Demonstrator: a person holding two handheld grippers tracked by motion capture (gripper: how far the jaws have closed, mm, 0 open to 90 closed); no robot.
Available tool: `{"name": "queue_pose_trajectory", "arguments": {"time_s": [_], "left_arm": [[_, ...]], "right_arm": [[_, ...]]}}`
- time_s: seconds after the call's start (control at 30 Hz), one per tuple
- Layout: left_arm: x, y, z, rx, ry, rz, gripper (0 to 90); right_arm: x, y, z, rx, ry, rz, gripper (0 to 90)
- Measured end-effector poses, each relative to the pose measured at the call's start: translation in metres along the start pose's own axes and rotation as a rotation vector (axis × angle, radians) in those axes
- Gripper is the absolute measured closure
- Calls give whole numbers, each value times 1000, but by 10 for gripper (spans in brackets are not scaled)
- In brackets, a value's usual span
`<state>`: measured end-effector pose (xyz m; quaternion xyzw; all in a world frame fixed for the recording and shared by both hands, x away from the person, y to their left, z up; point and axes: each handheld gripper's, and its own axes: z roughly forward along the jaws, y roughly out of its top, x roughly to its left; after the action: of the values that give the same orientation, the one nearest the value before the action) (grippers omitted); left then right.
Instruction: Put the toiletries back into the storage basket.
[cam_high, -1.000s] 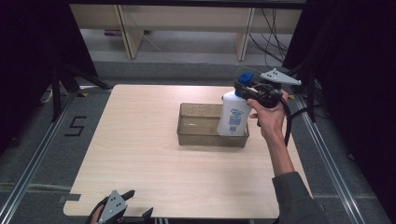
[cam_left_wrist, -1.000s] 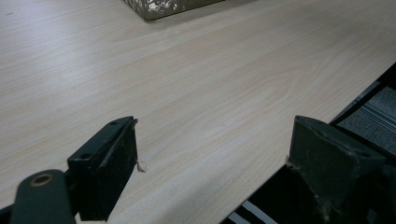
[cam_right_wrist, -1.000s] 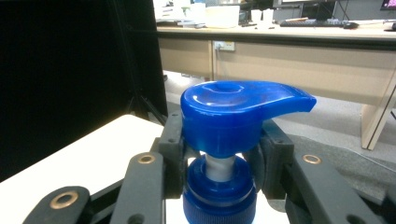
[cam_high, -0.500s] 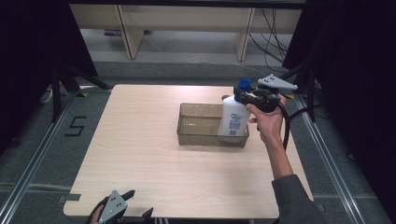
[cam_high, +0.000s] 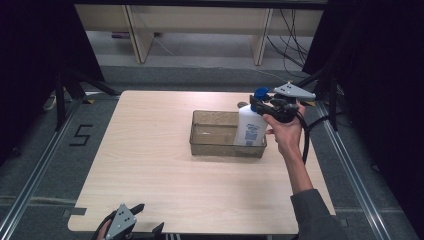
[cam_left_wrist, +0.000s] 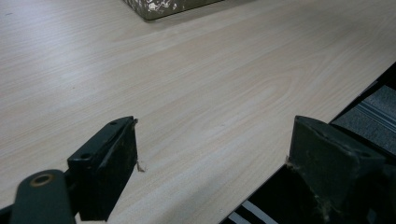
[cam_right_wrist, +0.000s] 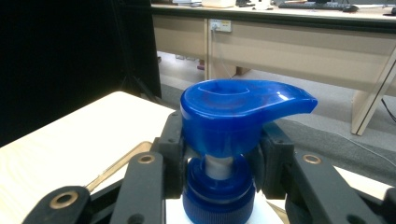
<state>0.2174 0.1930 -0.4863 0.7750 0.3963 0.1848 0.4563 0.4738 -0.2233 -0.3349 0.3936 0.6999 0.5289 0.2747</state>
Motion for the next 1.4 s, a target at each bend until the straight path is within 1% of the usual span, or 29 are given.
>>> {"name": "queue_pose_trajectory", "arguments": {"time_s": [0.03, 0.07, 0.13, 0.17, 0.2, 0.3, 0.33, 0.37, 0.4, 0.43, 0.47, 0.53, 0.63, 0.67, 0.73, 0.83, 0.87, 0.9, 0.93, 0.97, 1.03, 1.07, 1.17, 1.2, 1.23, 1.27, 1.37, 1.4], "left_arm": [[0, 0, 0, 0, 0, 0, 149], [0, 0, 0, -1, 0, 0, 149], [0, 0, 0, -1, 0, 0, 149], [0, 0, 0, -1, 0, 0, 149], [0, 0, 0, 0, 0, 1, 149], [0, 0, 0, 0, 0, 1, 149], [0, 0, 1, -4, 1, 0, 149], [0, 0, 1, -4, 1, 0, 149], [0, 0, 1, -3, 0, 0, 149], [0, 0, 1, -3, 0, 0, 149], [0, 0, 1, -3, 0, 0, 149], [0, 0, 0, 1, 1, 1, 149], [0, 0, 0, 0, 1, 1, 149], [0, 0, 1, -3, 0, 0, 149], [0, 0, 0, 1, 1, 1, 149], [0, 0, 0, -1, 2, 1, 149], [0, 0, 0, -1, 3, 0, 149], [0, 0, 1, -5, 3, -1, 149], [0, 0, 1, -4, 2, -1, 149], [0, 0, 0, 0, 0, 1, 149], [0, 0, 0, 0, 3, 1, 149], [0, 0, 0, -1, 3, 1, 149], [0, 0, 0, 0, 1, 3, 149], [0, 0, 0, -1, 2, 2, 149], [0, 0, 0, -1, 2, 2, 149], [0, 0, 1, -2, 1, 1, 149], [0, 0, 1, -4, 1, 0, 149], [0, 0, 1, -5, 2, -1, 149]], "right_arm": [[0, -1, 0, -10, -3, 2, 617], [1, -1, 0, -7, 12, 15, 616], [0, -3, -1, -10, 5, 22, 615], [-1, -3, -2, -18, 1, 7, 614], [-1, -3, -2, -13, 7, 29, 612], [-1, -4, -3, -21, 11, 22, 609], [1, -5, -4, -13, 7, 31, 602], [1, -5, -4, -13, 7, 31, 602], [3, -5, -4, -16, 1, 29, 562], [4, -4, -5, -7, -3, 32, 561], [4, -4, -5, -8, -5, 17, 557], [4, -4, -6, -8, -11, 11, 551], [4, -5, -6, -11, -14, 14, 529], [4, -5, -7, -7, -10, 27, 515], [3, -6, -7, -10, -2, 32, 507], [4, -6, -8, -3, -2, 40, 492], [5, -7, -9, 4, -1, 53, 468], [5, -7, -9, 8, 2, 56, 444], [4, -7, -8, 7, -8, 40, 438], [5, -7, -8, 16, -3, 59, 437], [5, -8, -8, 16, 2, 66, 433], [5, -8, -7, 11, -9, 41, 414], [5, -8, -8, 12, -16, 43, 398], [6, -8, -9, 19, -13, 70, 394], [6, -8, -10, 19, -13, 82, 388], [4, -9, -10, 13, -15, 62, 382], [2, -10, -12, 15, -17, 72, 371], [1, -11, -14, 8, -30, 82, 363]]}}
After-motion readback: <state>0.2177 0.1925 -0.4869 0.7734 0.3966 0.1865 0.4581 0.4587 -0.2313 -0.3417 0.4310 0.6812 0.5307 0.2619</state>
